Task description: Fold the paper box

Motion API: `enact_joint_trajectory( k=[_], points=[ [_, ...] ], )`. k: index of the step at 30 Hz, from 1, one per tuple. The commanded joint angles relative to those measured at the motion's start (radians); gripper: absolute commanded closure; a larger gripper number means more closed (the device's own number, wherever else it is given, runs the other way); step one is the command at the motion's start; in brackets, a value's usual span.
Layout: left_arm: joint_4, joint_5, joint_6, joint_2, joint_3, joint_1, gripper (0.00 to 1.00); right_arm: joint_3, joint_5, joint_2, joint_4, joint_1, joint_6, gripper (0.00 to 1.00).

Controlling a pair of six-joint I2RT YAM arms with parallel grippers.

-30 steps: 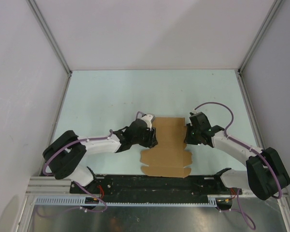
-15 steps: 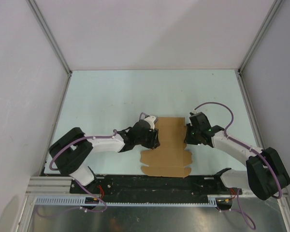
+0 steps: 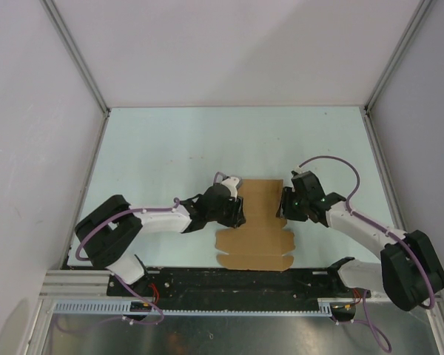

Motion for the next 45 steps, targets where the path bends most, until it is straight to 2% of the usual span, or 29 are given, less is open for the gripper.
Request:
enact_joint_trajectory(
  k=[1, 9, 23, 45],
  points=[
    [0.028, 0.015, -0.018, -0.016, -0.001, -0.008, 0.53, 0.006, -0.029, -0.068, 0.01, 0.004, 0.016, 0.51],
    [0.034, 0.015, -0.021, 0.001, 0.002, -0.011, 0.53, 0.015, -0.091, -0.095, 0.008, 0.006, 0.05, 0.5],
    [0.042, 0.015, -0.024, 0.004, -0.006, -0.014, 0.53, 0.016, -0.137, -0.022, 0.066, 0.04, 0.096, 0.5],
    [0.042, 0.01, -0.029, -0.013, -0.021, -0.012, 0.54, 0.015, -0.077, 0.115, 0.109, 0.09, 0.102, 0.51]
  ],
)
